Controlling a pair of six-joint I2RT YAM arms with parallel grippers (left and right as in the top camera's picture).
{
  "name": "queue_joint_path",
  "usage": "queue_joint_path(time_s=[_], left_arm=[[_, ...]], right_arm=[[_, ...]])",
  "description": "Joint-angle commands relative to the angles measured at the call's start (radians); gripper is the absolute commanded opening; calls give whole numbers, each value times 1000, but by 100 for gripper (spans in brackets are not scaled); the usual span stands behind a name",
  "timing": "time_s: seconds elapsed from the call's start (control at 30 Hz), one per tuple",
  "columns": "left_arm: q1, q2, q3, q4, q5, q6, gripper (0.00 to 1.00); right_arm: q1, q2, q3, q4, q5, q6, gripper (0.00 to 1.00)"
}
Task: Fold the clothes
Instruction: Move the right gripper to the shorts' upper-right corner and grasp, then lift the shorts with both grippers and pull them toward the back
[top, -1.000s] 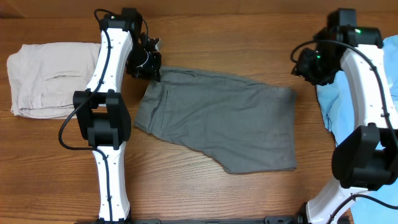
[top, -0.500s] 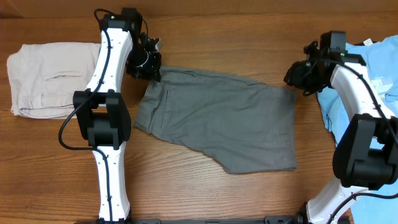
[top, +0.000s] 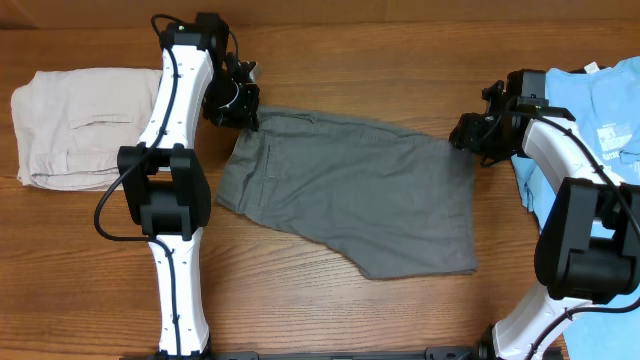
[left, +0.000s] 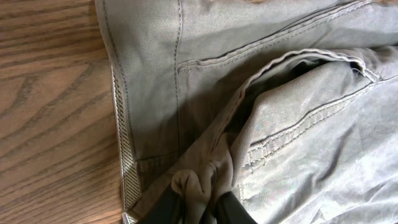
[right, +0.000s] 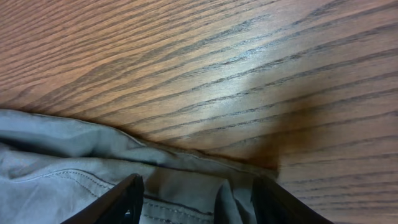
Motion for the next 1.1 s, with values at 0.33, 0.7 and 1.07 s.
queue_joint_path(time_s=[0.33,0.7,1.07], left_arm=[[-7,14,23,-5,-20,-13,18],[-7,14,23,-1,-19,-13,4],[21,14,23,-68,-51,-26,4]], right_arm=[[46,8,-10,26,-37,-8,52],[46,4,7,6,-14,-6,4],[46,-121,113,-385,-101,76,4]])
